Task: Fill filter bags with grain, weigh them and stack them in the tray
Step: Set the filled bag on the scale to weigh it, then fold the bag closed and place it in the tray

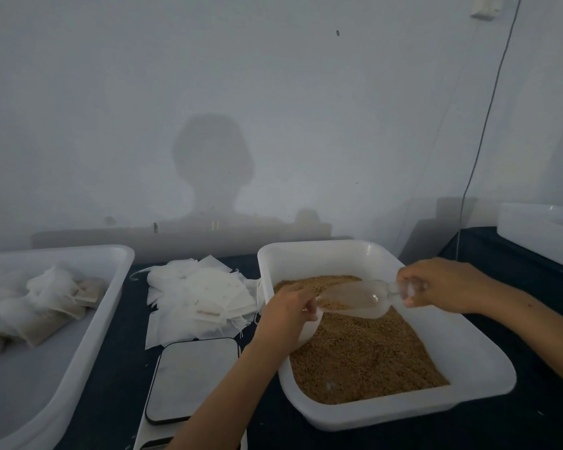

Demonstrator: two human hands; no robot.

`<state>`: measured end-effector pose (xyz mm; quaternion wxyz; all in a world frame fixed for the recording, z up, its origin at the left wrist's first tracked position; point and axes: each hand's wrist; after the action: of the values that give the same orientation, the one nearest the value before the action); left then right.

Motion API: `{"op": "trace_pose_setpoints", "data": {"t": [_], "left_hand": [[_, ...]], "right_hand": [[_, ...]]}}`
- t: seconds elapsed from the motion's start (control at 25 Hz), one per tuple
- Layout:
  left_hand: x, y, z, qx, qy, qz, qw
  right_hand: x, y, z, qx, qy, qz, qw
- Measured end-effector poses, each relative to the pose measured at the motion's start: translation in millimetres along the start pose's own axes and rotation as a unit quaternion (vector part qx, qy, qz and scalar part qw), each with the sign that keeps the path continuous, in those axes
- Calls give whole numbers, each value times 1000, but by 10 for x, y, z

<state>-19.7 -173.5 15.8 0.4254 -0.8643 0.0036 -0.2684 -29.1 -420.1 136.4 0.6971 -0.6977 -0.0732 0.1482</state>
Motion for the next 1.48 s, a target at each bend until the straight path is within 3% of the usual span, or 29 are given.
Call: {"op": "trace_pose_setpoints", "data": {"t": [0.28, 0.56, 0.68, 0.84, 1.0, 1.24, 1.48], "left_hand": [[8, -44, -38, -16, 3, 21, 1000], [25, -27, -21, 1, -14, 27, 1000], [24, 16, 8, 22, -45, -1, 999], [16, 54, 38, 38, -56, -28, 997], [-4, 58, 42, 38, -60, -43, 997], [-8, 64, 49, 43, -65, -51, 996], [-13, 54, 47, 50, -58, -46, 996]], "right_hand": [[87, -171, 337, -168, -14, -62, 984], [162, -243, 526, -395, -116, -178, 894], [150, -216, 377, -350, -43, -147, 924], [166, 115, 185, -234, 91, 6, 968], [226, 560, 202, -157, 44, 22, 986], [367, 941, 112, -54, 39, -8, 998], [237, 853, -127, 33, 52, 31, 998]]}}
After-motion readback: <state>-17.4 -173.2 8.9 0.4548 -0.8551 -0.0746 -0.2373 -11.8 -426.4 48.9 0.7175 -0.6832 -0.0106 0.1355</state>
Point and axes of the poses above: each hand's wrist, its own x-axis towards the middle knuckle, its own y-axis out of the palm, z = x × y
